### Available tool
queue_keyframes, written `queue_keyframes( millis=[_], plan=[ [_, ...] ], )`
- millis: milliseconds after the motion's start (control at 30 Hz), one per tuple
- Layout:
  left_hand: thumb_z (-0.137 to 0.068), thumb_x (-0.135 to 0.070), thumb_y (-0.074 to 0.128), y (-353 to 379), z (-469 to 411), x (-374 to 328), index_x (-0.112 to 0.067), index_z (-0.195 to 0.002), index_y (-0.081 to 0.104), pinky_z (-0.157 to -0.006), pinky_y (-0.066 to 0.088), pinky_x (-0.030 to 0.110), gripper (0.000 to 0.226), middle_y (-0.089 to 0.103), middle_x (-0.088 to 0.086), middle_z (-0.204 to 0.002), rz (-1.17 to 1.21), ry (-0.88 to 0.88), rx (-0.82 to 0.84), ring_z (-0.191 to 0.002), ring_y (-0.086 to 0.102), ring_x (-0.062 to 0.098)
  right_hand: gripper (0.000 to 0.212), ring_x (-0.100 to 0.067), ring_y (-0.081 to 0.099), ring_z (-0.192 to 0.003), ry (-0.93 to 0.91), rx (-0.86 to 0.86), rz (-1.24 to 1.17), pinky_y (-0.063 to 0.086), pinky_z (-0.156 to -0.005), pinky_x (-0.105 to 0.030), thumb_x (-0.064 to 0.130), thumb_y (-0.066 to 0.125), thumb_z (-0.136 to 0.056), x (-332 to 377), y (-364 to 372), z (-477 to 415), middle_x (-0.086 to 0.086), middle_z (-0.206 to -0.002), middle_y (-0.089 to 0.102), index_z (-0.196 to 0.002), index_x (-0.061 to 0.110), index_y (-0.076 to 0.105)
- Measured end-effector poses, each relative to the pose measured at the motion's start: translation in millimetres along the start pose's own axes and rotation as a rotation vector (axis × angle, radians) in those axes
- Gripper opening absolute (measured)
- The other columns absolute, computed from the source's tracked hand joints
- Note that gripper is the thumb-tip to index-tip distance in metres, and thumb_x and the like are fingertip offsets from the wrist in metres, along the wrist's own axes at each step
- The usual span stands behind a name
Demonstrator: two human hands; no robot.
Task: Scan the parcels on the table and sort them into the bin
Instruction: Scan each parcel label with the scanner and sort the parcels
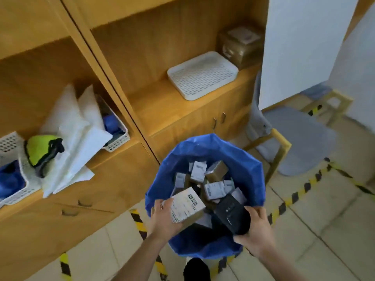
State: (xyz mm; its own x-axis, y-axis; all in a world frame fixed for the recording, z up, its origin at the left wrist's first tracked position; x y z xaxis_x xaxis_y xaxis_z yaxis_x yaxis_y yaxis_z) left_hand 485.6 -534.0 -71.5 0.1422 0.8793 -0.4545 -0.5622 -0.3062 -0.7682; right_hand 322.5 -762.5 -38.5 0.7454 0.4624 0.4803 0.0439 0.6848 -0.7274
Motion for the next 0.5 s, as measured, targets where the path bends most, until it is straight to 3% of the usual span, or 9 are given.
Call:
queue_keyframes(
  millis=[100,167,300,400,500],
  plan=[
    [-0.042,-0.070,0.053,26,-47,3,-0.033,-0.130,0.044,-0.090,0.049,0.038,0.095,0.038,-0.002,-0.117,0.025,-0.068,0.038,-0.114,0.039,0.022,0.091,-0.023,0.052,-0.107,0.074,-0.018,-0.081,0.048,-0.084,-0.033,0.036,0.076,-0.043,0,27,-34,0.000,-0.121,0.038,-0.128,0.014,0.053],
    [-0.045,-0.067,0.059,43,-72,6,-0.030,-0.124,0.049,-0.086,0.050,0.039,0.088,0.041,0.000,-0.117,0.058,-0.093,0.021,-0.112,0.043,0.025,0.090,-0.020,0.050,-0.110,0.131,-0.033,-0.124,0.046,-0.084,-0.031,0.032,0.082,-0.045,-3,44,-54,0.001,-0.122,0.039,-0.129,0.016,0.054],
    [-0.062,-0.051,0.079,84,-107,17,-0.029,-0.133,0.042,-0.083,0.043,0.032,0.083,0.032,-0.002,-0.124,0.134,-0.103,0.012,-0.118,0.034,0.024,0.090,-0.015,0.050,-0.111,0.191,0.004,-0.131,0.050,-0.087,-0.041,0.032,0.082,-0.048,-16,77,-90,0.007,-0.123,0.035,-0.132,0.021,0.050],
    [-0.066,-0.045,0.082,112,-128,23,-0.028,-0.137,0.040,-0.081,0.042,0.031,0.084,0.030,-0.001,-0.128,0.135,-0.131,-0.025,-0.119,0.034,0.023,0.088,-0.015,0.052,-0.107,0.242,0.031,-0.134,0.050,-0.086,-0.043,0.034,0.082,-0.050,-29,96,-113,0.012,-0.121,0.031,-0.131,0.025,0.048],
    [-0.065,-0.037,0.085,131,-145,31,-0.026,-0.143,0.035,-0.096,0.042,0.036,0.093,0.022,0.001,-0.143,0.178,-0.136,-0.019,-0.128,0.032,0.027,0.085,-0.016,0.051,-0.104,0.268,0.015,-0.145,0.050,-0.084,-0.042,0.035,0.081,-0.053,-39,108,-129,0.013,-0.118,0.030,-0.130,0.027,0.048]
  ],
)
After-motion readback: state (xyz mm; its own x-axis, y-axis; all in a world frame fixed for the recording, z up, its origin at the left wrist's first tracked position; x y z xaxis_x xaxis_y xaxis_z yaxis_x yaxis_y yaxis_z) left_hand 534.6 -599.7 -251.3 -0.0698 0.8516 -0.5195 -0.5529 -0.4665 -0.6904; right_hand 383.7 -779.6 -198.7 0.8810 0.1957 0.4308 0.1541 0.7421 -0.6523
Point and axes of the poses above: each hand's wrist, its own z-axis away from the middle knuckle, its own y-axis out of the palm, x = y × z, the point moved 2 cm from there along -z, towards the middle knuckle
